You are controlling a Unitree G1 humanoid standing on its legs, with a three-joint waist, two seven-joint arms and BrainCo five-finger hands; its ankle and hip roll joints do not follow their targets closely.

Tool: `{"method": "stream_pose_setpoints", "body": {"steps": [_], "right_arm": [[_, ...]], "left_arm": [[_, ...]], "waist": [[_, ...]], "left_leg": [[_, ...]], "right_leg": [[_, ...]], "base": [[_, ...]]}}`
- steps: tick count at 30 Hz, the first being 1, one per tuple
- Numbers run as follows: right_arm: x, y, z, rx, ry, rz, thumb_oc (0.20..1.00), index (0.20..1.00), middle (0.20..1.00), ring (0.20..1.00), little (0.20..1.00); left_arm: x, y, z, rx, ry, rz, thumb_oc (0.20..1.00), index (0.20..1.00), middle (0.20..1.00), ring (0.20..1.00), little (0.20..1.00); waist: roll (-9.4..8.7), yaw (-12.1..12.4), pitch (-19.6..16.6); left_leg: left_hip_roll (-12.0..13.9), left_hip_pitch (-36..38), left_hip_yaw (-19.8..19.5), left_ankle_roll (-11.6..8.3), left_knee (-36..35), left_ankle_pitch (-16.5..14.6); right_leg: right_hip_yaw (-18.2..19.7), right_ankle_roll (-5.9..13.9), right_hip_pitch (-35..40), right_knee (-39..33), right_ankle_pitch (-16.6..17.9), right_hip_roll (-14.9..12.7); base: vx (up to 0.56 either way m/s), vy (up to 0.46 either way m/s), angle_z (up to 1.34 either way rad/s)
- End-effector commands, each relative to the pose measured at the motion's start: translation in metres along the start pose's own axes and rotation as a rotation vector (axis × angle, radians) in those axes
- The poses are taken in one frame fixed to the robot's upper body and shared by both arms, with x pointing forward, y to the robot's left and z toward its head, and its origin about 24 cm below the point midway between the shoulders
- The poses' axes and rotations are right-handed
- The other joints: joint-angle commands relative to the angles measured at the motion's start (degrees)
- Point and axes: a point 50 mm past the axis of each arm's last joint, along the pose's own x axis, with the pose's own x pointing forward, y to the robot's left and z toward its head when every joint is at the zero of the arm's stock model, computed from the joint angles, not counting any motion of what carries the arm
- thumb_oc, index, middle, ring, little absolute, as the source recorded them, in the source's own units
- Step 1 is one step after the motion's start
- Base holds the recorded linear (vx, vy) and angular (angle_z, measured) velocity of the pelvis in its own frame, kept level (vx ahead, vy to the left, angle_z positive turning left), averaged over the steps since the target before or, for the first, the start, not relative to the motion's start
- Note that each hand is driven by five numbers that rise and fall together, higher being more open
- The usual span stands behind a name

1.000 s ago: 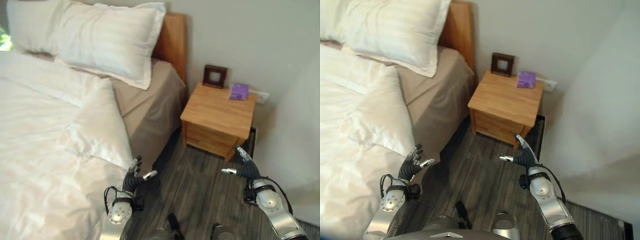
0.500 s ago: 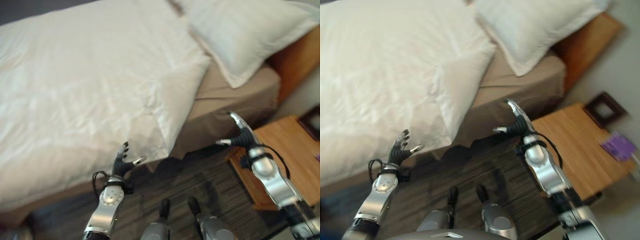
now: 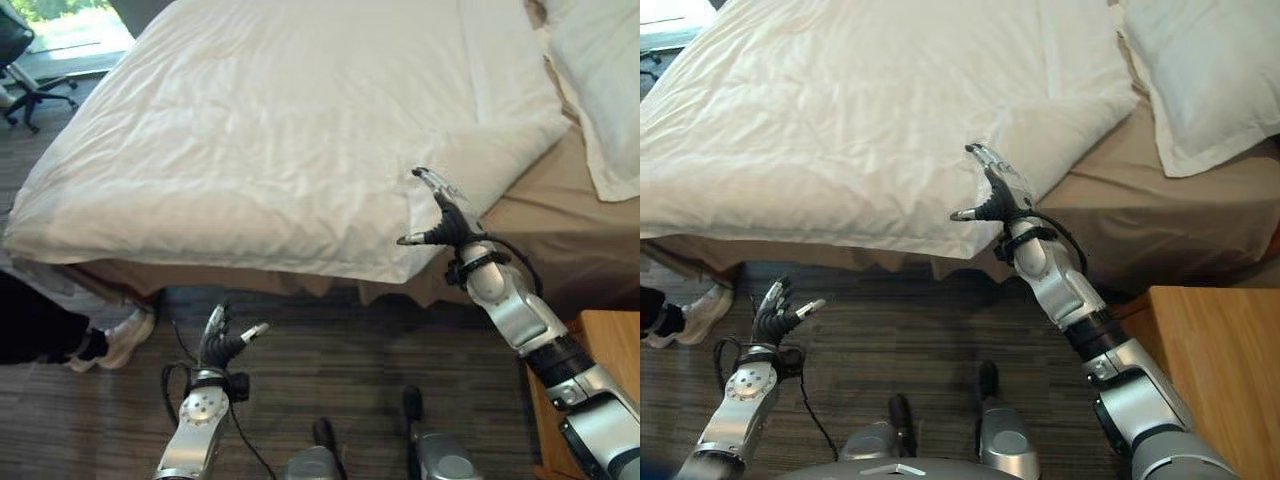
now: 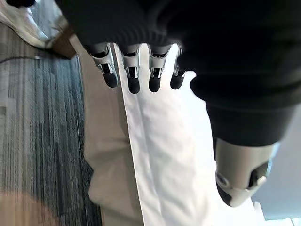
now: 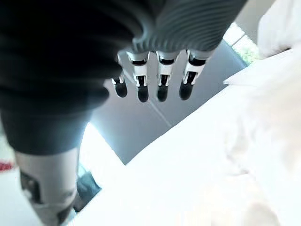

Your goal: Making the bed.

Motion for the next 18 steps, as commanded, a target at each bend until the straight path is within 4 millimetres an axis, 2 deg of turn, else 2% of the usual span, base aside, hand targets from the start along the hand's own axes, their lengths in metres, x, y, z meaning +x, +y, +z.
{"method": "stream_pose_setpoints", "body": {"steps": [1, 5, 9, 10, 14, 15, 18], "right_arm": [[0.036, -0.035, 0.005, -0.132, -0.009, -0.123, 1.000, 1.000, 1.000, 1.000, 1.000], [0.054, -0.063, -0.004, -0.242, 0.053, -0.184, 1.000, 1.000, 1.000, 1.000, 1.000], [0.060, -0.092, -0.017, -0.332, 0.122, -0.237, 1.000, 1.000, 1.000, 1.000, 1.000], [0.060, -0.093, -0.017, -0.332, 0.122, -0.238, 1.000, 1.000, 1.000, 1.000, 1.000], [0.068, -0.125, -0.014, -0.379, 0.138, -0.308, 1.000, 1.000, 1.000, 1.000, 1.000], [0.072, -0.143, -0.010, -0.449, 0.136, -0.348, 1.000, 1.000, 1.000, 1.000, 1.000], [0.074, -0.175, -0.004, -0.553, 0.142, -0.424, 1.000, 1.000, 1.000, 1.000, 1.000]], "left_arm": [[0.008, 0.032, 0.012, 0.102, -0.074, 0.057, 1.000, 1.000, 1.000, 1.000, 1.000], [0.015, 0.044, 0.022, 0.130, -0.110, 0.096, 1.000, 1.000, 1.000, 1.000, 1.000], [0.017, 0.049, 0.027, 0.143, -0.133, 0.103, 1.000, 1.000, 1.000, 1.000, 1.000], [0.017, 0.049, 0.027, 0.141, -0.134, 0.104, 1.000, 1.000, 1.000, 1.000, 1.000], [0.023, 0.051, 0.040, 0.155, -0.179, 0.105, 1.000, 1.000, 1.000, 1.000, 1.000], [0.027, 0.055, 0.048, 0.176, -0.207, 0.109, 1.000, 1.000, 1.000, 1.000, 1.000], [0.029, 0.059, 0.054, 0.171, -0.231, 0.136, 1.000, 1.000, 1.000, 1.000, 1.000]], "waist": [[-2.48, 1.3, -4.4], [-3.01, 2.2, -3.0], [-2.99, 2.8, -2.3], [-2.96, 2.8, -2.3], [-1.67, 3.3, 0.0], [-1.14, 3.8, 0.9], [0.32, 4.4, 2.5]], "left_leg": [[0.6, -3.9, -2.2, 0.78, 0.7, -1.2], [0.5, -5.8, -3.2, 0.50, 0.7, -0.6], [0.4, -7.1, -3.6, 0.52, 0.7, -0.4], [0.5, -7.2, -3.6, 0.52, 0.7, -0.3], [0.4, -9.9, -4.9, 0.51, 0.7, 0.6], [0.2, -11.3, -5.4, 0.32, 0.7, 1.2], [0.9, -14.2, -6.1, -0.41, 0.7, 2.7]], "right_leg": [[-1.6, 3.20, 1.9, 2.1, -9.8, -3.5], [-2.0, 3.27, 0.3, 2.8, -9.9, -3.3], [-2.0, 3.30, -1.3, 4.4, -10.5, -3.1], [-2.0, 3.30, -1.5, 4.6, -10.6, -3.2], [-0.9, 2.99, -6.6, 10.2, -11.8, -2.6], [-1.0, 2.81, -8.0, 10.6, -11.9, -2.4], [-1.9, 2.73, -11.8, 12.0, -11.8, -2.0]], "base": [[0.00, -0.020, 0.26], [0.00, -0.012, 0.13], [0.00, -0.007, 0.05], [0.00, 0.000, 0.00], [-0.10, 0.000, 0.03], [-0.10, -0.048, 0.05], [-0.10, -0.080, 0.17]]}}
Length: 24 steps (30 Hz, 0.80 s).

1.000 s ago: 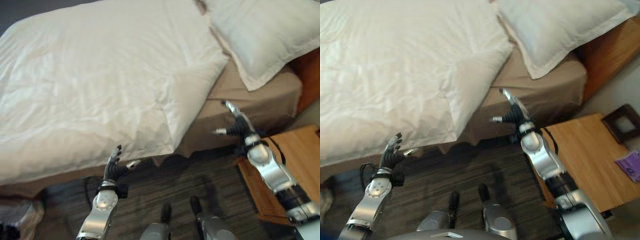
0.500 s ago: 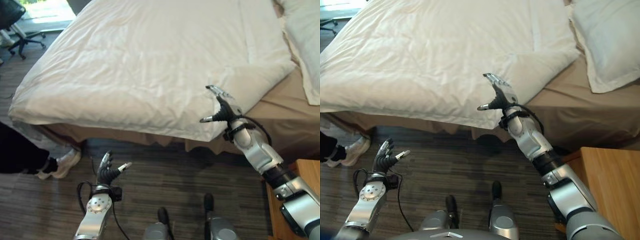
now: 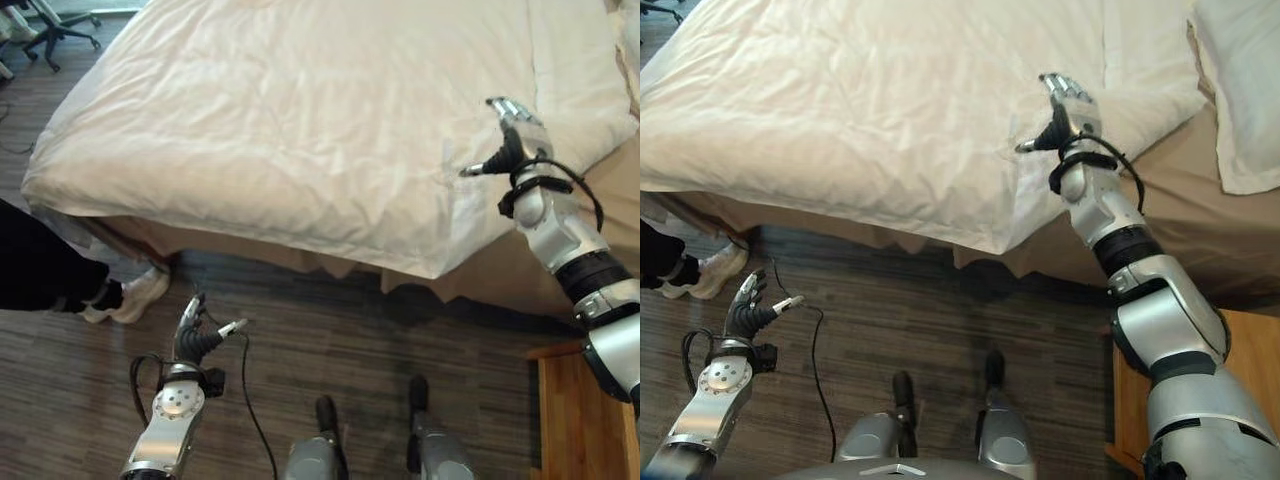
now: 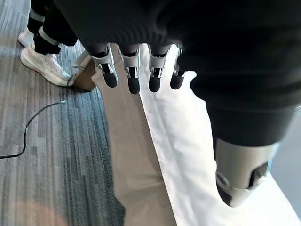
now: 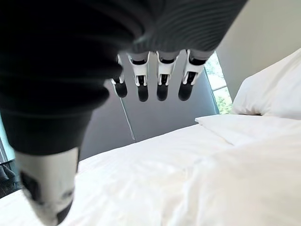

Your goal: Making the bed.

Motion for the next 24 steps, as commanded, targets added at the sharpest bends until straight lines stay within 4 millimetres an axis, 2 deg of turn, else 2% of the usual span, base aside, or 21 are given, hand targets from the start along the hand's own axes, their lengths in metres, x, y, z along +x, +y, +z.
{"method": "stream_pose_setpoints", "body": {"steps": [1, 11, 15, 19, 20, 21, 22, 23, 24], "right_arm": [[0.031, -0.072, 0.014, -0.156, -0.047, -0.234, 1.000, 1.000, 1.000, 1.000, 1.000], [0.044, -0.118, 0.027, -0.230, -0.076, -0.351, 1.000, 1.000, 1.000, 1.000, 1.000], [0.047, -0.137, 0.033, -0.247, -0.102, -0.396, 1.000, 1.000, 1.000, 1.000, 1.000], [0.048, -0.144, 0.033, -0.268, -0.103, -0.404, 1.000, 1.000, 1.000, 1.000, 1.000], [0.047, -0.141, 0.031, -0.273, -0.098, -0.385, 1.000, 1.000, 1.000, 1.000, 1.000], [0.047, -0.136, 0.029, -0.265, -0.095, -0.367, 0.561, 0.561, 0.561, 0.561, 0.561], [0.046, -0.118, 0.041, -0.240, -0.135, -0.330, 0.561, 0.561, 0.561, 0.561, 0.561], [0.047, -0.114, 0.038, -0.253, -0.116, -0.306, 0.228, 0.228, 0.228, 0.228, 0.228], [0.047, -0.114, 0.038, -0.253, -0.115, -0.306, 0.200, 0.200, 0.200, 0.200, 0.200]], "left_arm": [[0.015, 0.028, 0.033, 0.034, -0.162, 0.088, 1.000, 1.000, 1.000, 1.000, 1.000], [0.012, 0.027, 0.032, 0.007, -0.163, 0.085, 1.000, 1.000, 1.000, 1.000, 1.000], [0.015, 0.028, 0.040, 0.007, -0.201, 0.082, 1.000, 1.000, 1.000, 1.000, 1.000], [0.018, 0.026, 0.047, -0.012, -0.222, 0.080, 1.000, 1.000, 1.000, 1.000, 1.000], [0.018, 0.027, 0.048, -0.006, -0.230, 0.081, 1.000, 1.000, 1.000, 1.000, 1.000], [0.018, 0.030, 0.051, 0.002, -0.243, 0.090, 1.000, 1.000, 1.000, 1.000, 1.000], [0.022, 0.026, 0.038, 0.063, -0.182, 0.103, 1.000, 1.000, 1.000, 1.000, 1.000], [0.025, 0.026, 0.033, 0.078, -0.155, 0.107, 1.000, 1.000, 1.000, 1.000, 1.000], [0.025, 0.026, 0.033, 0.077, -0.155, 0.107, 1.000, 1.000, 1.000, 1.000, 1.000]], "waist": [[0.83, 2.3, 3.7], [5.37, 3.0, 6.6], [6.85, 3.1, 7.6], [7.88, 3.1, 8.6], [8.13, 3.1, 8.9], [8.40, 3.3, 9.0], [7.97, 2.3, 9.2], [8.07, 2.5, 9.2], [8.08, 2.5, 9.2]], "left_leg": [[2.0, -4.6, -2.8, -2.34, 0.4, -1.3], [3.8, -9.8, -2.6, -3.98, 0.4, 1.3], [4.1, -11.6, -2.6, -4.45, 0.4, 2.2], [4.5, -13.1, -2.3, -4.67, 0.4, 2.7], [4.6, -13.4, -2.2, -4.71, 0.4, 2.8], [4.9, -14.0, -2.2, -4.77, 0.4, 3.2], [4.9, -14.0, -1.9, -4.88, 0.4, 3.0], [4.7, -14.2, -1.8, -4.84, 0.4, 3.1], [4.7, -14.2, -1.7, -4.84, 0.4, 3.1]], "right_leg": [[0.9, 2.05, -4.1, 11.9, -15.3, -1.1], [0.1, 2.20, -10.5, 15.3, -16.4, -0.5], [0.2, 2.29, -12.9, 16.4, -16.5, -0.3], [0.4, 2.24, -15.4, 17.9, -16.5, -0.2], [0.4, 2.16, -16.2, 18.5, -16.6, -0.1], [0.6, 2.08, -16.9, 18.6, -16.1, 0.2], [0.9, 2.32, -17.6, 19.0, -16.1, 0.3], [1.1, 2.39, -18.0, 18.9, -16.0, 0.4], [1.1, 2.39, -18.1, 18.9, -15.9, 0.5]], "base": [[-0.12, -0.063, 0.17], [-0.06, -0.061, 0.04], [-0.06, -0.051, -0.02], [-0.07, -0.018, -0.02], [-0.11, -0.042, -0.08], [-0.07, -0.025, -0.12], [-0.06, 0.004, -0.13], [-0.02, 0.019, -0.12], [-0.06, -0.002, -0.21]]}}
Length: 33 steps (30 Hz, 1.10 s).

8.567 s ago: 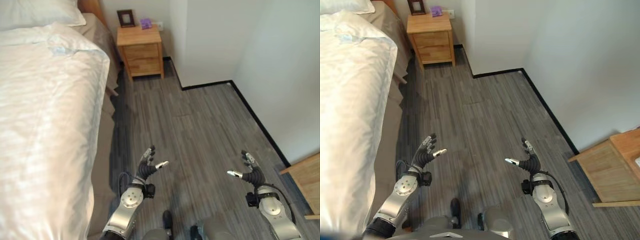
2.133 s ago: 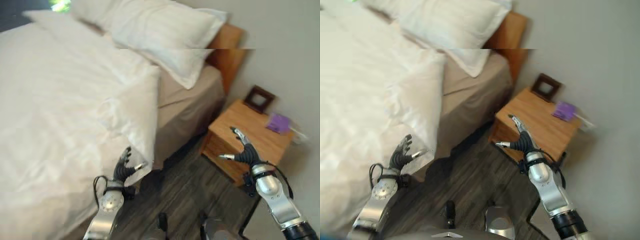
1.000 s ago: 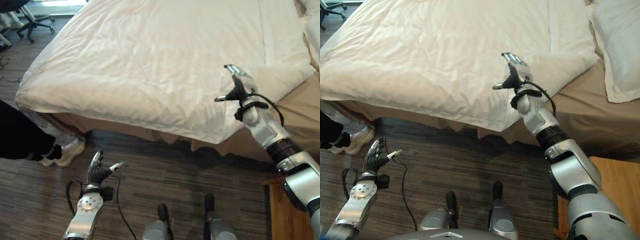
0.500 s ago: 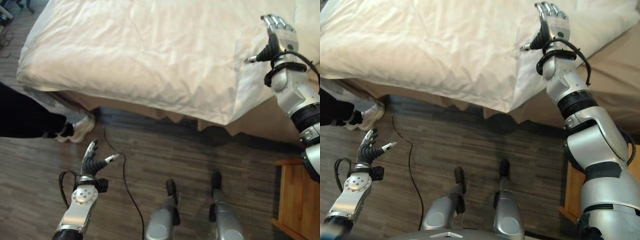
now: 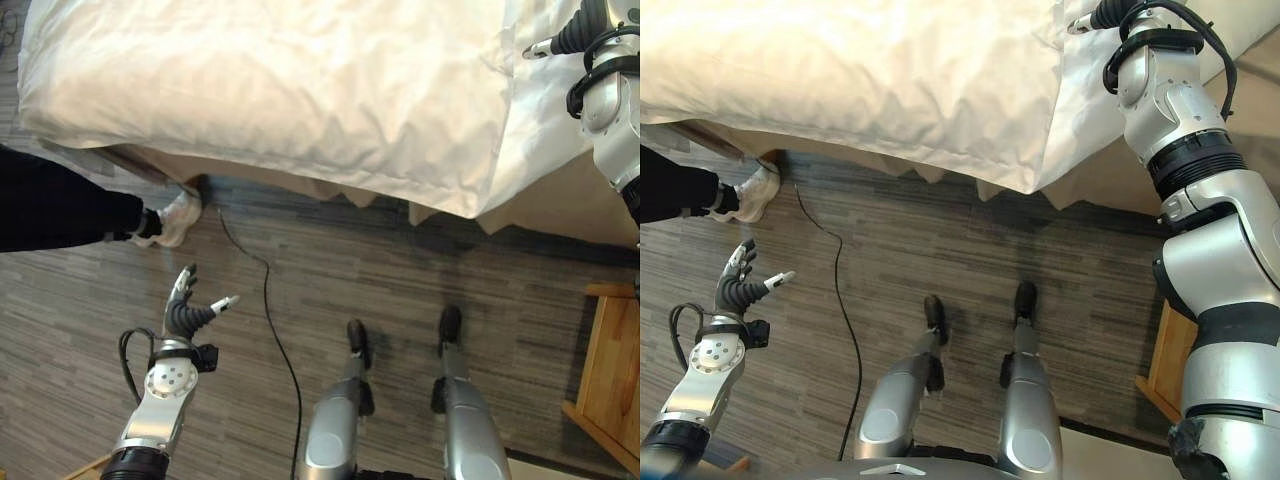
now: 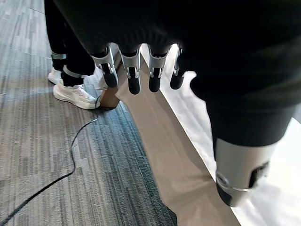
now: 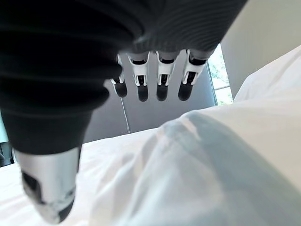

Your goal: Making the bed.

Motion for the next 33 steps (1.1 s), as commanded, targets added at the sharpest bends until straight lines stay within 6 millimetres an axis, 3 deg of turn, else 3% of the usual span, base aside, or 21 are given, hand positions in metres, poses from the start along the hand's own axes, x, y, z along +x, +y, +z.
{"method": "stream_pose_setpoints", "body": {"steps": [1, 2, 5, 8, 16, 22, 23, 24, 25, 26, 27, 29, 30, 31, 32, 33], "right_arm": [[0.005, 0.004, 0.016, -0.052, -0.046, 0.014, 0.200, 0.200, 0.200, 0.200, 0.200], [0.005, 0.004, 0.016, -0.052, -0.046, 0.014, 0.200, 0.200, 0.200, 0.200, 0.200], [-0.010, 0.035, 0.001, -0.047, 0.043, 0.108, 0.200, 0.200, 0.200, 0.200, 0.200], [-0.014, 0.042, -0.002, -0.043, 0.071, 0.128, 0.200, 0.200, 0.200, 0.200, 0.200], [-0.040, 0.075, 0.000, 0.036, 0.095, 0.189, 0.200, 0.200, 0.200, 0.200, 0.200], [-0.068, 0.098, -0.024, 0.032, 0.181, 0.264, 0.200, 0.200, 0.200, 0.200, 0.200], [-0.075, 0.103, -0.031, 0.032, 0.208, 0.279, 0.316, 0.316, 0.316, 0.316, 0.316], [-0.081, 0.105, -0.039, 0.021, 0.235, 0.294, 0.526, 0.526, 0.526, 0.526, 0.526], [-0.086, 0.107, -0.047, 0.006, 0.260, 0.306, 0.843, 0.843, 0.843, 0.843, 0.843], [-0.086, 0.107, -0.047, 0.005, 0.260, 0.306, 1.000, 1.000, 1.000, 1.000, 1.000], [-0.091, 0.108, -0.061, -0.058, 0.296, 0.325, 0.940, 0.940, 0.940, 0.940, 0.940], [-0.090, 0.105, -0.068, -0.071, 0.316, 0.321, 0.944, 0.944, 0.944, 0.944, 0.944], [-0.094, 0.099, -0.088, -0.086, 0.401, 0.316, 1.000, 1.000, 1.000, 1.000, 1.000], [-0.096, 0.083, -0.116, -0.105, 0.527, 0.283, 1.000, 1.000, 1.000, 1.000, 1.000], [-0.095, 0.083, -0.116, -0.106, 0.527, 0.282, 1.000, 1.000, 1.000, 1.000, 1.000], [-0.108, 0.083, -0.132, -0.092, 0.619, 0.287, 1.000, 1.000, 1.000, 1.000, 1.000]], "left_arm": [[0.014, 0.020, -0.002, 0.036, 0.015, 0.087, 1.000, 1.000, 1.000, 1.000, 1.000], [0.014, 0.020, -0.002, 0.036, 0.015, 0.087, 1.000, 1.000, 1.000, 1.000, 1.000], [0.023, 0.005, -0.002, -0.008, 0.034, 0.071, 1.000, 1.000, 1.000, 1.000, 1.000], [0.028, -0.008, -0.001, 0.006, 0.041, 0.038, 1.000, 1.000, 1.000, 1.000, 1.000], [0.030, -0.032, -0.016, 0.022, 0.136, -0.010, 1.000, 1.000, 1.000, 1.000, 1.000], [0.024, -0.039, -0.033, 0.049, 0.219, -0.034, 1.000, 1.000, 1.000, 1.000, 1.000], [0.022, -0.040, -0.035, 0.048, 0.228, -0.038, 1.000, 1.000, 1.000, 1.000, 1.000], [0.022, -0.040, -0.037, 0.047, 0.241, -0.036, 1.000, 1.000, 1.000, 1.000, 1.000], [0.022, -0.040, -0.039, 0.042, 0.253, -0.031, 1.000, 1.000, 1.000, 1.000, 1.000], [0.022, -0.040, -0.039, 0.042, 0.253, -0.031, 1.000, 1.000, 1.000, 1.000, 1.000], [0.024, -0.040, -0.040, 0.054, 0.262, -0.030, 1.000, 1.000, 1.000, 1.000, 1.000], [0.024, -0.040, -0.041, 0.055, 0.266, -0.030, 1.000, 1.000, 1.000, 1.000, 1.000], [0.023, -0.042, -0.045, 0.053, 0.285, -0.029, 1.000, 1.000, 1.000, 1.000, 1.000], [0.022, -0.041, -0.048, 0.024, 0.310, -0.012, 1.000, 1.000, 1.000, 1.000, 1.000], [0.022, -0.041, -0.048, 0.023, 0.309, -0.012, 1.000, 1.000, 1.000, 1.000, 1.000], [0.021, -0.042, -0.052, 0.008, 0.333, -0.008, 1.000, 1.000, 1.000, 1.000, 1.000]], "waist": [[-0.88, 0.3, -0.9], [-0.88, 0.3, -0.9], [-1.14, -1.2, -0.1], [-1.37, -2.2, 0.2], [-3.29, -5.7, -3.1], [-4.70, -8.1, -5.9], [-4.76, -8.4, -6.2], [-4.73, -8.8, -6.5], [-4.61, -9.2, -6.6], [-4.62, -9.2, -6.6], [-4.08, -9.9, -6.6], [-3.82, -10.1, -6.5], [-3.04, -11.1, -6.2], [-1.91, -12.4, -5.9], [-1.88, -12.3, -6.0], [-1.46, -13.1, -5.9]], "left_leg": [[2.9, -3.9, -1.6, -3.49, 0.4, 0.0], [2.9, -3.9, -1.6, -3.49, 0.4, 0.0], [2.2, -3.2, -1.4, -3.49, 0.4, -0.1], [1.7, -2.2, -1.1, -3.13, 0.4, -0.1], [0.3, 3.9, -0.4, -2.23, 0.4, -2.0], [-0.4, 6.9, 0.0, -1.95, 0.4, -3.3], [-0.5, 7.2, 0.2, -1.87, 0.4, -3.4], [-0.6, 7.4, 0.5, -1.83, 0.4, -3.5], [-0.7, 7.5, 0.8, -1.80, 0.4, -3.5], [-0.7, 7.5, 0.8, -1.79, 0.4, -3.5], [-1.0, 7.6, 1.3, -1.77, 0.4, -3.5], [-1.0, 7.5, 1.6, -1.77, 0.4, -3.5], [-1.3, 7.3, 2.5, -1.82, 0.4, -3.7], [-1.2, 6.4, 4.0, -2.02, 0.4, -3.6], [-1.1, 6.3, 4.1, -2.03, 0.4, -3.6], [-0.9, 6.5, 5.1, -2.07, 0.4, -3.8]], "right_leg": [[1.5, 3.88, -5.2, 14.1, -16.4, -1.4], [1.5, 3.88, -5.2, 14.1, -16.4, -1.4], [2.3, 4.24, -3.7, 11.1, -14.5, -1.1], [3.0, 4.14, -2.7, 10.3, -13.7, -1.0], [4.1, 4.24, 4.4, 6.4, -12.6, -1.6], [6.3, 4.62, 8.3, 1.5, -10.6, -1.6], [6.8, 4.76, 8.6, 1.0, -10.3, -1.6], [7.3, 4.84, 8.7, 0.7, -10.1, -1.7], [7.7, 4.93, 8.7, 0.6, -9.9, -1.8], [7.8, 4.94, 8.7, 0.5, -9.9, -1.8], [8.8, 5.19, 8.3, 0.3, -9.6, -1.9], [9.3, 5.30, 8.0, 0.2, -9.4, -1.9], [10.3, 5.75, 7.4, -0.2, -9.0, -2.1], [11.7, 6.20, 6.3, -1.3, -8.3, -2.0], [11.8, 6.20, 6.2, -1.3, -8.2, -1.9], [12.3, 6.47, 6.0, -1.4, -8.5, -1.7]], "base": [[-0.05, -0.014, -0.20], [-0.08, -0.006, -0.15], [-0.06, 0.036, -0.01], [-0.06, 0.068, -0.10], [0.02, 0.031, -0.04], [0.01, 0.002, -0.05], [-0.01, 0.015, -0.19], [-0.02, 0.024, -0.23], [-0.02, 0.022, -0.19], [-0.05, 0.042, -0.18], [-0.05, 0.043, -0.23], [-0.05, 0.049, -0.20], [-0.08, 0.108, -0.26], [-0.08, 0.107, -0.32], [-0.03, 0.100, -0.47], [0.03, 0.047, -0.41]]}}
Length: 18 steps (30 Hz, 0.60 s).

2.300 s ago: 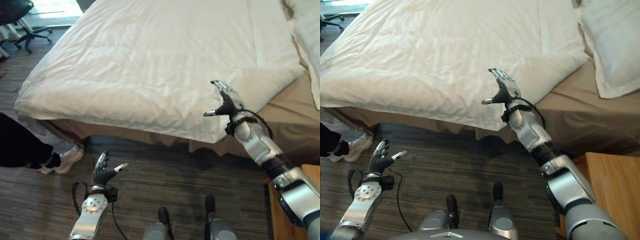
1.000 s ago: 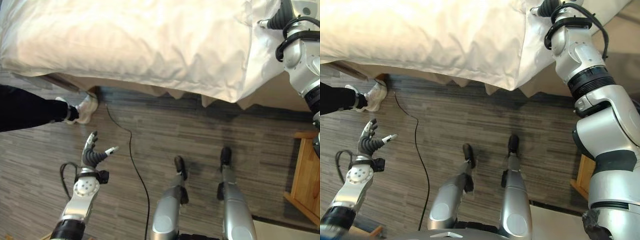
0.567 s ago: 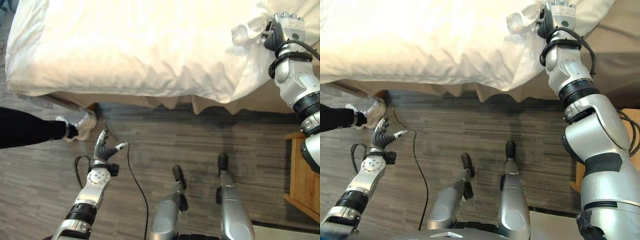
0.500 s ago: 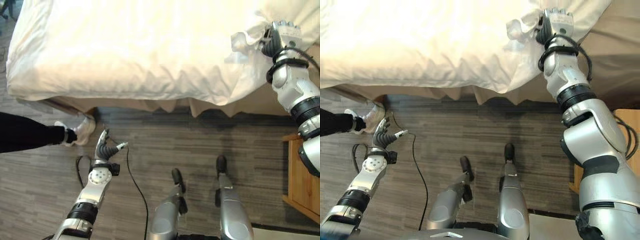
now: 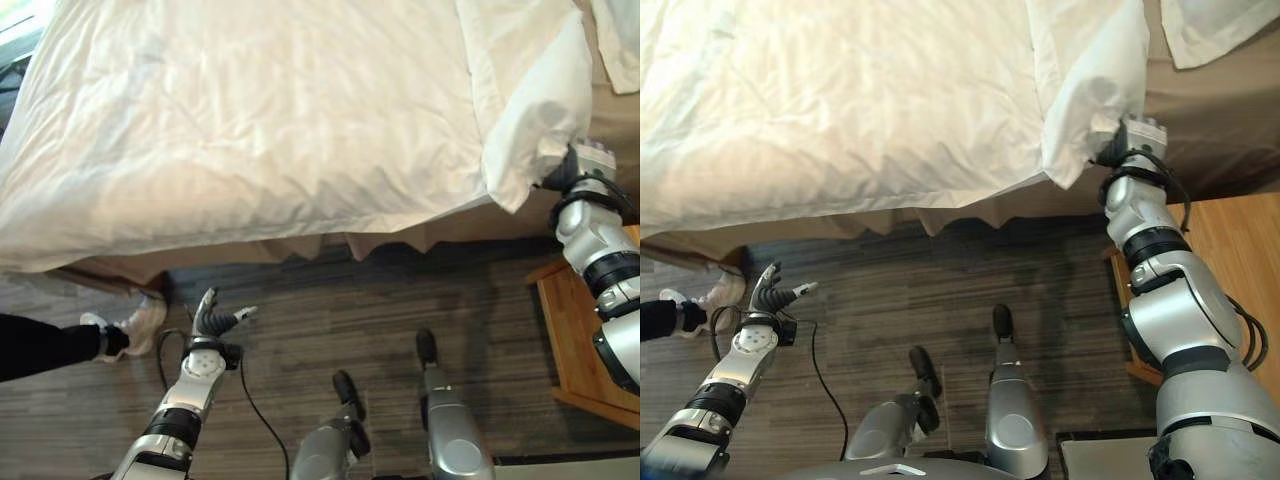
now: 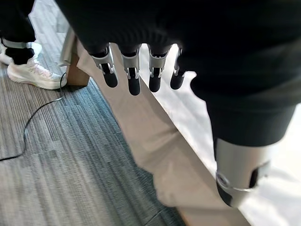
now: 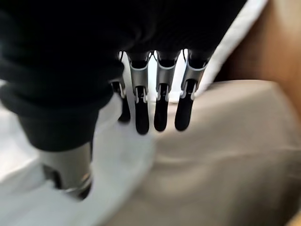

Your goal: Making the bed.

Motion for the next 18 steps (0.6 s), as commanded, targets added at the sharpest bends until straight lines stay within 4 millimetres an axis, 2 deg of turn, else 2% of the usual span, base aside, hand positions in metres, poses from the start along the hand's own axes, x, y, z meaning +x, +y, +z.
{"method": "stream_pose_setpoints", "body": {"steps": [1, 2, 4, 5, 6, 10, 13, 15, 16, 17, 18], "right_arm": [[0.010, -0.029, -0.031, 0.016, 0.147, -0.099, 1.000, 1.000, 1.000, 1.000, 1.000], [0.010, -0.029, -0.031, 0.017, 0.147, -0.099, 1.000, 1.000, 1.000, 1.000, 1.000], [0.000, -0.012, -0.055, 0.135, 0.264, -0.047, 1.000, 1.000, 1.000, 1.000, 1.000], [-0.009, 0.001, -0.075, 0.230, 0.348, -0.013, 1.000, 1.000, 1.000, 1.000, 1.000], [-0.010, 0.001, -0.075, 0.232, 0.348, -0.013, 1.000, 1.000, 1.000, 1.000, 1.000], [-0.037, 0.026, -0.125, 0.213, 0.505, 0.068, 1.000, 1.000, 1.000, 1.000, 1.000], [-0.042, 0.029, -0.133, 0.301, 0.529, 0.082, 1.000, 1.000, 1.000, 1.000, 1.000], [-0.034, 0.022, -0.122, 0.478, 0.498, 0.055, 1.000, 1.000, 1.000, 1.000, 1.000], [-0.021, 0.007, -0.098, 0.629, 0.387, 0.015, 0.592, 0.592, 0.592, 0.592, 0.592], [-0.016, 0.001, -0.082, 0.679, 0.313, 0.000, 0.200, 0.200, 0.200, 0.200, 0.200], [-0.016, 0.002, -0.082, 0.679, 0.314, 0.001, 0.200, 0.200, 0.200, 0.200, 0.200]], "left_arm": [[0.005, -0.003, 0.004, -0.084, 0.013, 0.027, 1.000, 1.000, 1.000, 1.000, 1.000], [0.005, -0.003, 0.004, -0.084, 0.012, 0.028, 1.000, 1.000, 1.000, 1.000, 1.000], [0.006, -0.004, 0.005, -0.087, 0.023, 0.028, 1.000, 1.000, 1.000, 1.000, 1.000], [0.007, -0.002, 0.005, -0.096, 0.031, 0.035, 1.000, 1.000, 1.000, 1.000, 1.000], [0.008, -0.002, 0.006, -0.095, 0.031, 0.035, 1.000, 1.000, 1.000, 1.000, 1.000], [0.006, 0.002, -0.002, -0.071, 0.063, 0.023, 1.000, 1.000, 1.000, 1.000, 1.000], [0.007, 0.005, -0.003, -0.060, 0.070, 0.022, 1.000, 1.000, 1.000, 1.000, 1.000], [0.009, 0.010, 0.001, -0.062, 0.062, 0.029, 1.000, 1.000, 1.000, 1.000, 1.000], [0.011, 0.016, 0.007, -0.057, 0.039, 0.033, 1.000, 1.000, 1.000, 1.000, 1.000], [0.011, 0.018, 0.010, -0.063, 0.027, 0.038, 1.000, 1.000, 1.000, 1.000, 1.000], [0.011, 0.018, 0.009, -0.062, 0.028, 0.038, 1.000, 1.000, 1.000, 1.000, 1.000]], "waist": [[1.44, -1.9, -1.6], [1.39, -1.8, -1.7], [1.46, -2.4, -2.3], [1.17, -3.3, -2.7], [1.07, -3.1, -2.9], [0.40, -4.0, -4.5], [-0.13, -4.5, -5.2], [-0.44, -4.9, -5.4], [-0.80, -5.2, -5.5], [-0.93, -5.2, -5.3], [-0.98, -5.2, -5.3]], "left_leg": [[1.9, -4.9, -2.9, -1.88, 0.7, -0.8], [2.0, -5.2, -2.8, -1.94, 0.7, -0.6], [2.4, -4.9, -2.0, -2.05, 0.7, -0.8], [2.6, -4.3, -1.1, -2.13, 0.7, -1.4], [2.7, -4.5, -1.0, -2.19, 0.7, -1.1], [3.5, -3.1, 0.0, -2.39, 0.7, -1.7], [3.8, -1.9, 0.4, -2.33, 0.7, -2.2], [3.9, -1.2, 0.8, -2.35, 0.7, -2.4], [4.0, -0.8, 1.4, -2.36, 0.7, -2.6], [4.0, -0.5, 1.7, -2.39, 0.7, -2.7], [4.0, -0.5, 1.7, -2.39, 0.7, -2.7]], "right_leg": [[2.3, 4.42, -1.8, 1.7, -9.9, -1.0], [2.4, 4.32, -2.1, 1.7, -9.6, -0.9], [2.5, 4.48, -2.2, 1.5, -9.7, -0.9], [2.3, 4.77, -2.0, 1.5, -10.0, -1.1], [2.4, 4.65, -2.3, 1.5, -9.7, -1.0], [1.7, 4.58, -1.7, 1.4, -9.9, -1.1], [1.6, 4.54, -0.9, 1.6, -10.5, -1.1], [1.9, 4.38, -0.5, 1.6, -10.5, -0.9], [2.3, 4.40, -0.4, 1.6, -10.4, -0.7], [2.5, 4.39, -0.4, 1.6, -10.4, -0.6], [2.6, 4.39, -0.4, 1.6, -10.4, -0.6]], "base": [[0.02, 0.038, -0.42], [0.02, 0.011, -0.33], [0.06, 0.012, -0.27], [0.06, -0.004, -0.17], [0.06, -0.020, -0.06], [0.06, -0.038, -0.17], [0.06, -0.014, -0.08], [0.04, 0.012, -0.03], [0.02, 0.012, -0.05], [0.01, 0.010, -0.10], [-0.02, 0.001, -0.19]]}}
